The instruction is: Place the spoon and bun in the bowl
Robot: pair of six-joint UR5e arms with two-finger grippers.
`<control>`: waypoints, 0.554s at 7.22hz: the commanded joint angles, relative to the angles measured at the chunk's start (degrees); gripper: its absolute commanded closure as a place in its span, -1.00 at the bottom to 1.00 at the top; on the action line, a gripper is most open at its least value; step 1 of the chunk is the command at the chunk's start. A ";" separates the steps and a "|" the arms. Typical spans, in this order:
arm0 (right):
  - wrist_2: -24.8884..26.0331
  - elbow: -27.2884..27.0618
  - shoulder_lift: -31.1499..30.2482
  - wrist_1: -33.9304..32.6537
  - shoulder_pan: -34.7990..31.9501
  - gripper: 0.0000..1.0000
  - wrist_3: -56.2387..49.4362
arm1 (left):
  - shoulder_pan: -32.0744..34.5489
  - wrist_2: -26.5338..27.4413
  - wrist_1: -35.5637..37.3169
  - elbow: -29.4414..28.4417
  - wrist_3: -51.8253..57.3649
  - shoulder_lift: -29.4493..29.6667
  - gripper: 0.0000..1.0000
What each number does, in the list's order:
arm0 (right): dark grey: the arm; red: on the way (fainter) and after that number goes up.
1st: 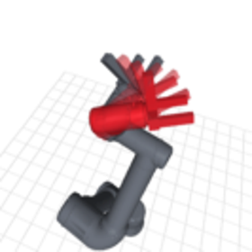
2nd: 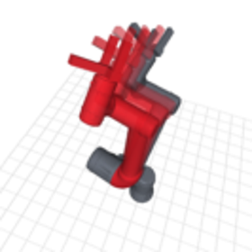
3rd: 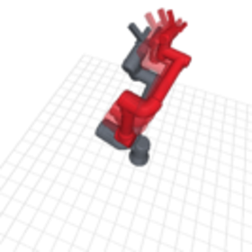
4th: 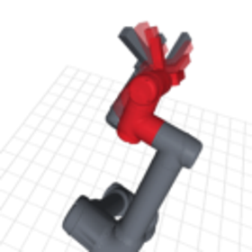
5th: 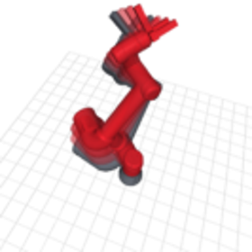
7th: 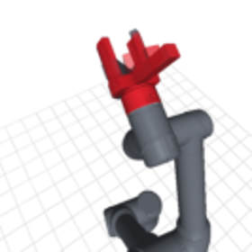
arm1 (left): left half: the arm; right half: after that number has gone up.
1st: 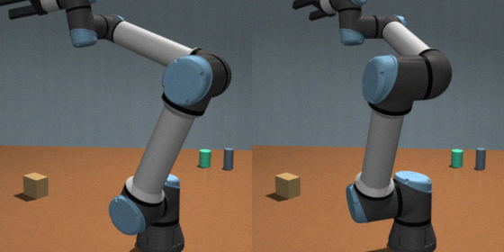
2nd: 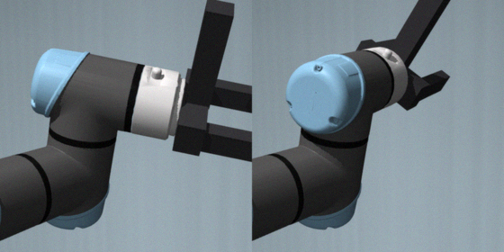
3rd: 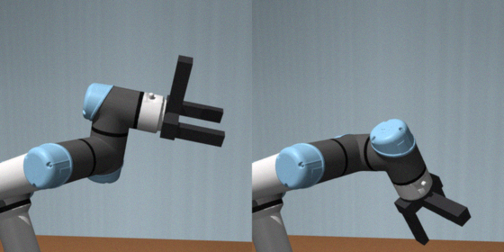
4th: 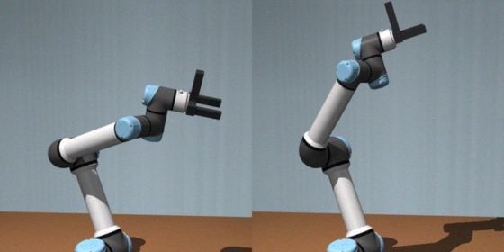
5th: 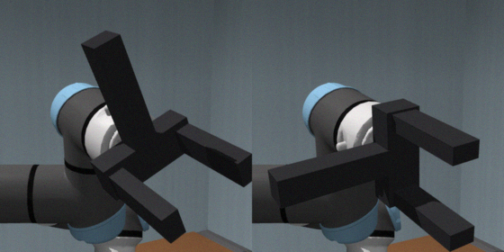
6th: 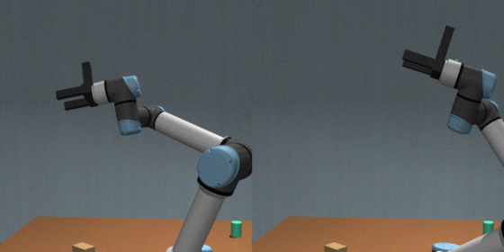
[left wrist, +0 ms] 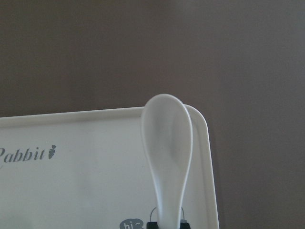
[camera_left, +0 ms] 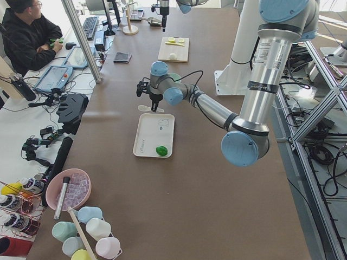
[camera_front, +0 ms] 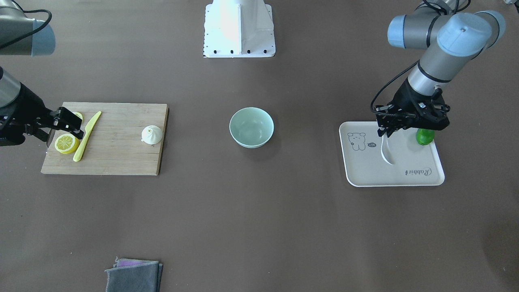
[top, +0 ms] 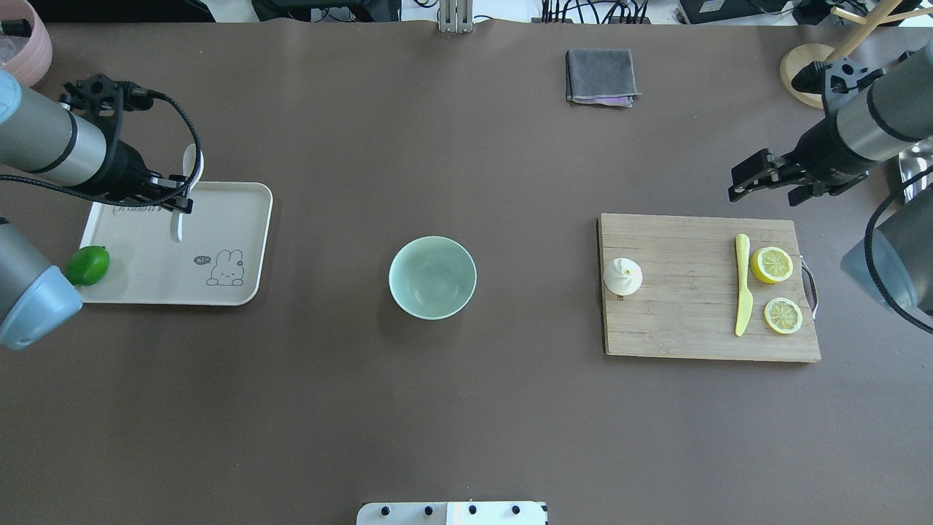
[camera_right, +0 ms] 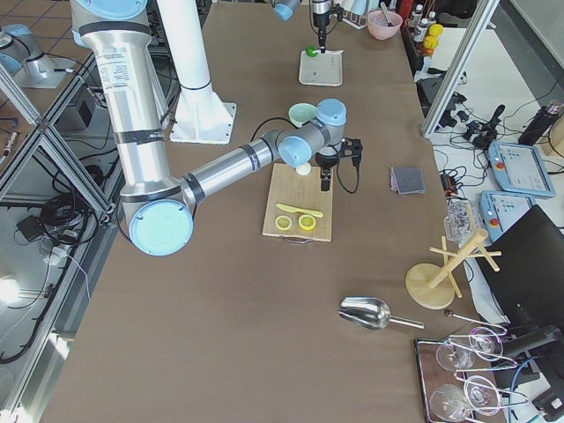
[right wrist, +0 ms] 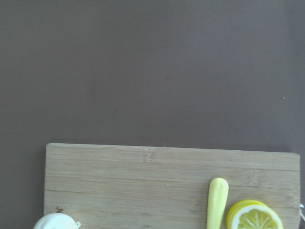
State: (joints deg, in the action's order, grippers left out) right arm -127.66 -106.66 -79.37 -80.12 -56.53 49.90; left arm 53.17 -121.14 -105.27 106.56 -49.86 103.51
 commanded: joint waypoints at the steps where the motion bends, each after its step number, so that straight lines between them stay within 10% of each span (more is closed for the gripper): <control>1: 4.95 -1.71 2.28 0.49 8.42 -1.00 7.91 | 0.97 -1.29 1.39 -0.20 -4.51 4.66 1.00; 4: 10.85 -0.22 4.30 0.49 17.57 -1.00 13.09 | -7.68 4.98 3.49 -1.70 -11.12 13.01 1.00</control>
State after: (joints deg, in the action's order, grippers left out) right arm -118.94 -107.69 -75.97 -79.63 -42.49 60.51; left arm 50.07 -120.81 -102.71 105.29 -58.80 113.18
